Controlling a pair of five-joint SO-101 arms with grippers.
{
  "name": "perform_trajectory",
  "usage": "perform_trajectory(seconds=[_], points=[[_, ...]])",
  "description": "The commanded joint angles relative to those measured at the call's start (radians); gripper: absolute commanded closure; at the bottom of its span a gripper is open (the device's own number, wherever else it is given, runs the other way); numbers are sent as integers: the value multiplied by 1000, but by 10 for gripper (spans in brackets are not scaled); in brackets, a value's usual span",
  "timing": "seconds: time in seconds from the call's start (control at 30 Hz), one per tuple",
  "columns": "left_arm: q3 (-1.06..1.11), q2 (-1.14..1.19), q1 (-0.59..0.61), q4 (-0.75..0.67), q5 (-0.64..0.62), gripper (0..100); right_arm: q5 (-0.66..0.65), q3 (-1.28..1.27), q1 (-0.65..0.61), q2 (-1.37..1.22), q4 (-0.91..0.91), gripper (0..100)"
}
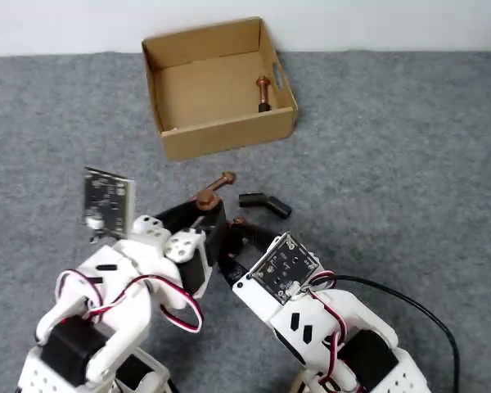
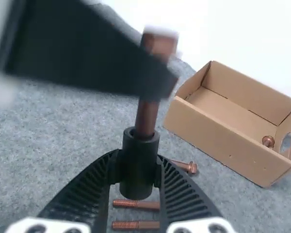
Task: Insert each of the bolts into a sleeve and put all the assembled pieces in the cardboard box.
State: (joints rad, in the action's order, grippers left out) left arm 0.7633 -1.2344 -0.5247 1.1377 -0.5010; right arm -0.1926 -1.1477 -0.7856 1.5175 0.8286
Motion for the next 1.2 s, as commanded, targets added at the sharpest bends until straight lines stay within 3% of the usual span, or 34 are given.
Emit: perform_trajectory(seconds=[0.0, 0.13, 0.43, 0.63, 0.73, 0.87, 1.17], points=[[2, 12, 5, 35, 40, 886, -14, 37, 2, 1, -28, 991], [-13, 12, 6, 87, 41, 755, -12, 32, 2, 1, -27, 991], [-140, 12, 8, 176, 41, 753, -12, 31, 5, 1, -24, 991], [-157, 5, 153, 181, 149, 754, -9, 31, 7, 1, -18, 991], [-157, 5, 255, 175, 216, 802, -9, 29, 7, 1, -18, 991], [-143, 5, 364, 173, 255, 995, 18, 26, 44, 1, -16, 991], [133, -23, 535, 98, 250, 996, 216, 31, 268, 1, 65, 991]])
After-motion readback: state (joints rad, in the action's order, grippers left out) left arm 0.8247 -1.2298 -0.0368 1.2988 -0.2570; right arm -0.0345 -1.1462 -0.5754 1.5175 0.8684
